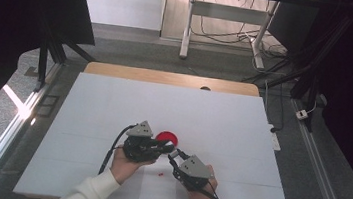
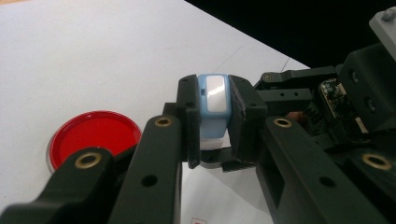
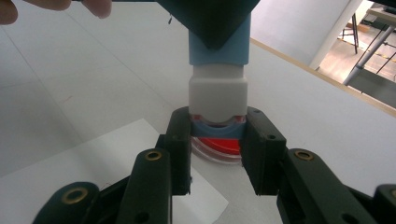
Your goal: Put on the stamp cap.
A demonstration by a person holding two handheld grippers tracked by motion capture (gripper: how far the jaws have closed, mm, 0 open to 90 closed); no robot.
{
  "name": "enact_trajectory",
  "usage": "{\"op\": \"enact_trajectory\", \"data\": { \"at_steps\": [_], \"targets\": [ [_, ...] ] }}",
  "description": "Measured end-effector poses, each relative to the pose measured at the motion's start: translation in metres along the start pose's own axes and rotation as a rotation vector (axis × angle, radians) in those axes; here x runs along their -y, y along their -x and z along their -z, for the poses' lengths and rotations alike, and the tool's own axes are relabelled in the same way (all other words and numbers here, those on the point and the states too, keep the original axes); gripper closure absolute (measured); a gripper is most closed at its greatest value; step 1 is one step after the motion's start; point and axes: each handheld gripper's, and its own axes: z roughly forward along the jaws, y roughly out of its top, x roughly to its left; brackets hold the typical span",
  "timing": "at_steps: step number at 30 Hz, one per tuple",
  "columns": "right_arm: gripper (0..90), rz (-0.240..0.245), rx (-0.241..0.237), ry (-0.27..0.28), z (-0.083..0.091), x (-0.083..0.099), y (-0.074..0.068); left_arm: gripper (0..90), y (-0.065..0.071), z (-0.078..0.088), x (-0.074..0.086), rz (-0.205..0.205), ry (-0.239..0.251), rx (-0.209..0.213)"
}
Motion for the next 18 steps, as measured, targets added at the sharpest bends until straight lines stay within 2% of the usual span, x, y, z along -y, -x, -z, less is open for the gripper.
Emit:
{"op": "enact_trajectory", "data": {
  "at_steps": [8, 18],
  "targets": [
    [65.1, 0.024, 0.016, -0.007, 0.0010, 0.0000, -0.0022, 75.9, -0.0007, -0.0020, 0.0010, 0.001, -0.017, 0.013],
    [65.3, 0.034, 0.010, -0.027, 0.0010, -0.0005, -0.0025, 76.1, -0.0011, -0.0066, 0.0051, 0.009, -0.031, 0.020]
  ]
}}
